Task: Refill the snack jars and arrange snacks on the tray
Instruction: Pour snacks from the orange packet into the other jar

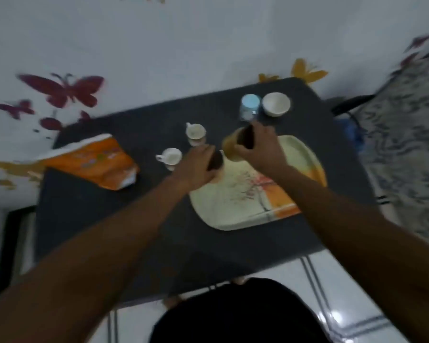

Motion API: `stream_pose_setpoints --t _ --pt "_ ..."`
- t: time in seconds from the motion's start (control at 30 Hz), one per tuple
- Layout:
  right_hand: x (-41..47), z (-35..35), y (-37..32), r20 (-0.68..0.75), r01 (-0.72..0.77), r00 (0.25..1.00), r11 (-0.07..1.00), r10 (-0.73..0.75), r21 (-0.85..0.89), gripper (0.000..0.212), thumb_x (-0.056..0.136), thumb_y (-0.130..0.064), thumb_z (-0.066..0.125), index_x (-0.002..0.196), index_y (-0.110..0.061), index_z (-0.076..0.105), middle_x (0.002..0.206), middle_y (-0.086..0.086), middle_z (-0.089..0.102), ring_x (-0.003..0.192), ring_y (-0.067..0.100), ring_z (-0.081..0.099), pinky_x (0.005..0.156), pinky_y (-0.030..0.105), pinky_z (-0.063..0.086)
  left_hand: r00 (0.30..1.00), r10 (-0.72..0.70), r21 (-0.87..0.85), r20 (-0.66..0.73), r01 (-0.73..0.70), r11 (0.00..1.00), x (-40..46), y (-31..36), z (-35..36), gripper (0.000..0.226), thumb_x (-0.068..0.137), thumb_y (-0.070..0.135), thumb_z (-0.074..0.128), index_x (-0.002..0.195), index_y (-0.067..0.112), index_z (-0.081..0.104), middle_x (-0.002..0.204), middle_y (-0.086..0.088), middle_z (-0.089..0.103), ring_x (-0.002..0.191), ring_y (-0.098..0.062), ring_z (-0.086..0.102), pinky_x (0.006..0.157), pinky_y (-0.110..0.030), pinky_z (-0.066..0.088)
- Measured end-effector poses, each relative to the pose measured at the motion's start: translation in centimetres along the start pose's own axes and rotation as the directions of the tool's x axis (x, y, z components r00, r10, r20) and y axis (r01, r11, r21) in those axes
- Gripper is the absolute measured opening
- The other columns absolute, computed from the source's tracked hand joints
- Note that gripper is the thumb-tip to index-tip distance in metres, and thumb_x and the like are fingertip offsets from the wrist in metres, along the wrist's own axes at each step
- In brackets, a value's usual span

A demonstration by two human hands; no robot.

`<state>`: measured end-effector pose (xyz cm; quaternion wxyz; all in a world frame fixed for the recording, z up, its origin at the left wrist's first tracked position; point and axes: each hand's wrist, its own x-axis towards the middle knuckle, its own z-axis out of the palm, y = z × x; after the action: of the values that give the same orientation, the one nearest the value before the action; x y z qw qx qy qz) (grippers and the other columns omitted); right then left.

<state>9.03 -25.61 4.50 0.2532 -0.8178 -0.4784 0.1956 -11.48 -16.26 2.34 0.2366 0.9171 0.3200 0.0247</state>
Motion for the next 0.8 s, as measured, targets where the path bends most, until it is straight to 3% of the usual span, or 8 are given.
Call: stream_pose_setpoints --t 0.1,0.2,0.33,0.47,0.63,0.8 --pt "1.5 1.9 0.7 0.052 0.013 0.999 0.995 -0.008 -0.094 0.084 0.084 -0.051 0.070 0.152 -0.019 0.032 0.136 0.016 0.043 0.124 0.036 0.047 0.100 0.047 0.047 0.999 -0.034 0.060 -0.016 0.035 0.998 0.7 -0.9 1.5 0.034 0.080 0.038 0.071 0.106 0.022 0.055 0.108 0.000 0.058 0.098 -0.026 0.057 0.084 -0.045 0.051" --pt "3.2 3.0 1.1 0.106 0.060 0.993 0.983 -0.042 -0.173 0.084 0.083 -0.055 0.068 0.150 -0.021 0.031 0.136 0.015 0.043 0.124 0.035 0.046 0.092 0.045 0.048 0.999 -0.050 0.089 -0.004 0.050 0.995 0.8 -0.3 2.0 0.025 0.087 0.040 0.062 0.100 0.018 0.059 0.102 0.000 0.058 0.092 -0.024 0.055 0.079 -0.046 0.051" --pt "4.2 4.2 1.1 0.153 0.123 0.985 0.955 -0.083 -0.272 0.082 0.083 -0.054 0.068 0.149 -0.022 0.032 0.137 0.014 0.042 0.123 0.034 0.045 0.089 0.045 0.049 0.998 0.038 0.134 -0.041 -0.032 0.990 1.3 -0.9 3.3 0.032 0.085 0.022 0.074 0.112 0.006 0.070 0.113 -0.011 0.067 0.103 -0.032 0.061 0.087 -0.046 0.053" --pt "4.9 5.0 1.2 0.228 0.169 0.969 0.936 -0.099 -0.310 0.085 0.082 -0.050 0.070 0.153 -0.025 0.030 0.140 0.013 0.041 0.124 0.035 0.042 0.089 0.045 0.048 0.998 0.008 0.193 -0.066 0.005 0.981 1.4 -1.5 3.8 0.038 0.083 0.023 0.075 0.116 0.006 0.069 0.116 -0.011 0.066 0.107 -0.033 0.060 0.092 -0.043 0.050" --pt "5.3 5.8 1.8 0.304 0.230 0.944 0.912 -0.125 -0.338 0.087 0.081 -0.046 0.073 0.153 -0.027 0.029 0.142 0.011 0.040 0.125 0.035 0.042 0.091 0.044 0.049 0.996 -0.062 0.164 -0.056 0.071 0.984 0.8 -1.0 3.7 0.054 0.085 0.022 0.076 0.134 0.004 0.064 0.139 -0.015 0.060 0.127 -0.036 0.054 0.107 -0.045 0.044" --pt "5.2 6.4 2.1 0.340 0.219 0.934 0.928 -0.110 -0.301 0.085 0.082 -0.039 0.073 0.154 -0.027 0.029 0.146 0.010 0.036 0.129 0.036 0.039 0.095 0.047 0.049 0.996 -0.085 0.176 -0.019 0.087 0.980 0.9 -0.9 3.3 0.055 0.089 0.021 0.073 0.139 0.002 0.060 0.145 -0.017 0.055 0.134 -0.037 0.049 0.114 -0.045 0.039"
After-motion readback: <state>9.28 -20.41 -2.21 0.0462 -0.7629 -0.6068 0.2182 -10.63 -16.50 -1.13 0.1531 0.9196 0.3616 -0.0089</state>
